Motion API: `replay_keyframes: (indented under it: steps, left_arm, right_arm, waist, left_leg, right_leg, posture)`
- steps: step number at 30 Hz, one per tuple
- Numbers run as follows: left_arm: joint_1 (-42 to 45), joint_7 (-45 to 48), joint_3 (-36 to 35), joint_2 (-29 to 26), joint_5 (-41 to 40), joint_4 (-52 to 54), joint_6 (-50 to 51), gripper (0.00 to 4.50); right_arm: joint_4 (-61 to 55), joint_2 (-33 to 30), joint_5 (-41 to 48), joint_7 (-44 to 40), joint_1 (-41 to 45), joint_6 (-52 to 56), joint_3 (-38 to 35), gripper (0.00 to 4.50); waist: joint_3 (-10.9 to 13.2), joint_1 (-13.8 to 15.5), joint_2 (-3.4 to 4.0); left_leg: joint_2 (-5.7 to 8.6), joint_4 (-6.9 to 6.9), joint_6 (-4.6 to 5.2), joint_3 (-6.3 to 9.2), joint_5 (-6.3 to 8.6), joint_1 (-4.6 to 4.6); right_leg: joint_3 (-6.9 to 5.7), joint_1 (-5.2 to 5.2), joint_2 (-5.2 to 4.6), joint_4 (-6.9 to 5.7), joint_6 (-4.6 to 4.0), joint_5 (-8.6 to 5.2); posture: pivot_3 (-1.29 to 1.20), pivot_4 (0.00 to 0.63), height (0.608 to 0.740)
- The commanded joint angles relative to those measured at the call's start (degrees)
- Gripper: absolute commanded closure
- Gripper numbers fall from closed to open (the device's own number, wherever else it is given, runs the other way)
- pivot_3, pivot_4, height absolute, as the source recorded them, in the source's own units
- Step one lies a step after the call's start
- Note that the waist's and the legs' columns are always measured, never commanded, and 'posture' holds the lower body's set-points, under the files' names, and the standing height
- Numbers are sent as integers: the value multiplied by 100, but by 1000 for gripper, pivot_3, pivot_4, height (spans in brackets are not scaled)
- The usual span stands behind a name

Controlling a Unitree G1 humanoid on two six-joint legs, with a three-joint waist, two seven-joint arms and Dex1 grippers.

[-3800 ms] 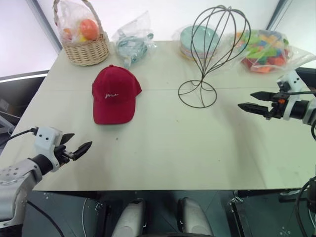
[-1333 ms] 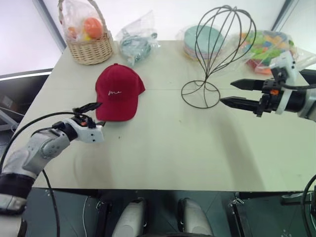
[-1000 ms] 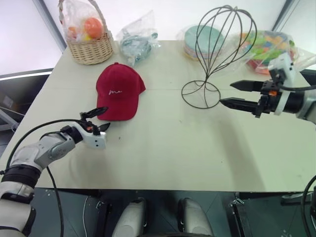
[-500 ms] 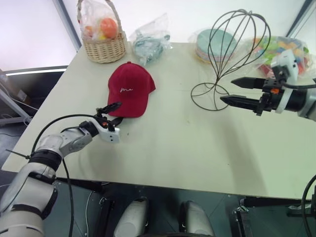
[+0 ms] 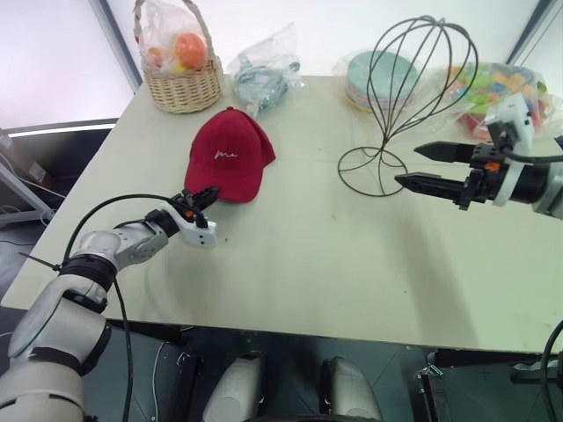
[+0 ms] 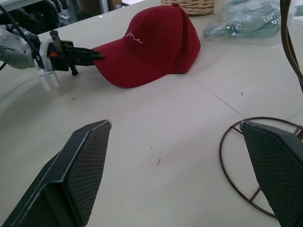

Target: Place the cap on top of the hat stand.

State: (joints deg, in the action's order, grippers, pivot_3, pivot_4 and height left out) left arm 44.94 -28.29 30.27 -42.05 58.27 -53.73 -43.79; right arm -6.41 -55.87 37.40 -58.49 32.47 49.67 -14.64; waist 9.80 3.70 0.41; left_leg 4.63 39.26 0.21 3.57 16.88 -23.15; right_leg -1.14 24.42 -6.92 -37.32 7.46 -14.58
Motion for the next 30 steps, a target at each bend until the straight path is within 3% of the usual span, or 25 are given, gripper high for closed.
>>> replay_keyframes:
  steps: [1,4,8,12,20,24,30]
  left_arm:
    - [-53,-415,-168,-69,-29,677,272,4455]
    - [-172,-496,-643,-163,-144,1908,838,4455]
    - [-145,197,-1516,138,-374,3991,2068,4455]
    - [386,900,-1767,742,-450,4735,2914,4455]
    - [1639,1694,-1215,2120,-400,4479,3462,4455]
    - [2118,1433,-744,2905,-354,3767,3303,4455]
    - [2460,1263,-235,3645,-329,2946,3216,4455]
  right_arm:
    - [-161,-125,118,-5,26,-44,-219,0]
    - [-59,-224,90,-50,-25,-87,-325,0]
    - [355,-493,71,-113,44,-138,-660,0]
    - [710,-775,-81,-224,-9,-343,-781,0]
    - [2144,-1473,-550,-529,348,-1135,-893,0]
    - [2551,-1683,-581,-670,408,-1333,-1048,0]
    - [2584,-1739,-522,-670,209,-1275,-1346,0]
  waist:
    - [3,-7,-5]
    - [7,-12,-11]
    - [9,-2,-16]
    - [9,-17,-16]
    - [10,-34,-17]
    - [12,-46,-21]
    - [14,-143,-23]
  left_leg:
    - [0,0,0,0,0,-3]
    - [-1,0,-2,0,-1,-25]
    - [-1,0,-4,-1,-2,-45]
    - [-1,0,-3,-9,-1,-43]
    - [-3,0,-2,-22,-1,-31]
    - [-4,-3,-1,-22,-1,-31]
    - [-5,-8,-1,-22,-1,-30]
  right_leg:
    - [0,3,0,0,0,0]
    - [2,27,0,1,0,0]
    - [5,44,0,9,0,1]
    - [5,41,-1,13,0,0]
    - [7,32,1,14,0,1]
    - [8,32,2,15,0,1]
    - [12,32,2,17,1,1]
  posture:
    - [0,150,740]
    - [0,150,740]
    - [0,150,740]
    - [0,150,740]
    - [0,150,740]
    - [0,150,740]
    - [0,150,740]
